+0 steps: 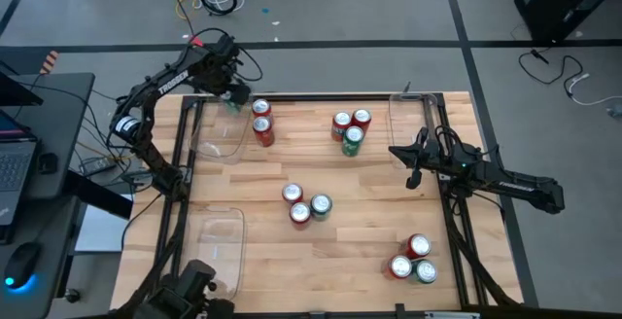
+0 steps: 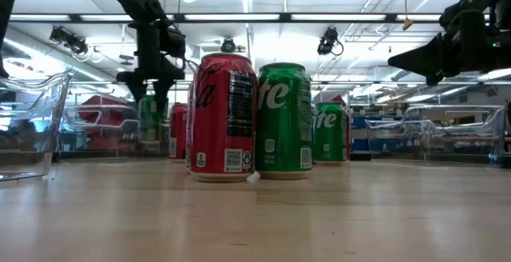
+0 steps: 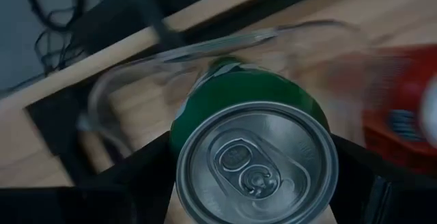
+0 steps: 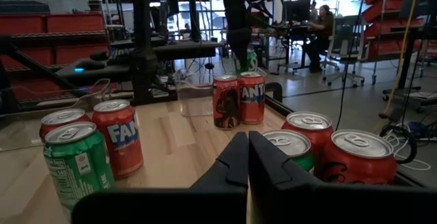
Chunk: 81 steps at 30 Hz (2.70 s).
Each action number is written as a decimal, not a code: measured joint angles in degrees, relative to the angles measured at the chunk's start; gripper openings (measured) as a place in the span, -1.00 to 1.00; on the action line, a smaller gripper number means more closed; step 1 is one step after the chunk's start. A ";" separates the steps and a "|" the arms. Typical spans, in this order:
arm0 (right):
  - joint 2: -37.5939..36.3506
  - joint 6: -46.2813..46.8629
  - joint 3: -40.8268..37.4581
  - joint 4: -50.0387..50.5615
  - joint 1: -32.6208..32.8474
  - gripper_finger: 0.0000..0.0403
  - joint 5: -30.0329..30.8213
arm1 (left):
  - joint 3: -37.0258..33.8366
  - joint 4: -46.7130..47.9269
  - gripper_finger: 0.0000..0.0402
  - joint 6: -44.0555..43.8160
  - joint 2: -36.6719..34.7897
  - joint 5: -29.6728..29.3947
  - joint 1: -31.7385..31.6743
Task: Sort soda cans
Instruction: Put the top left green soda can into the top left transparent bin, then put the top right red and black soda can into the top right transparent bin
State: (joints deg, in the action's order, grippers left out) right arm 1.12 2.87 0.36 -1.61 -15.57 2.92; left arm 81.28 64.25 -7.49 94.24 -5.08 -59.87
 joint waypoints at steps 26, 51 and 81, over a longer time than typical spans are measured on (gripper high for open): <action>0.00 -0.02 0.00 0.01 0.00 -1.00 0.00 | 0.17 1.65 0.60 2.25 7.10 -3.40 -4.24; -0.02 -0.01 0.00 0.00 0.02 -1.00 0.00 | 5.71 9.61 0.89 4.60 7.30 -7.29 -4.18; -0.01 -0.01 0.00 0.01 0.01 -1.00 0.00 | 17.18 10.91 0.90 13.00 5.61 -5.61 10.05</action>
State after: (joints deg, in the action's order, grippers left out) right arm 1.12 2.87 0.36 -1.60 -15.57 2.92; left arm 98.45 75.16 5.51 99.85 -10.69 -49.83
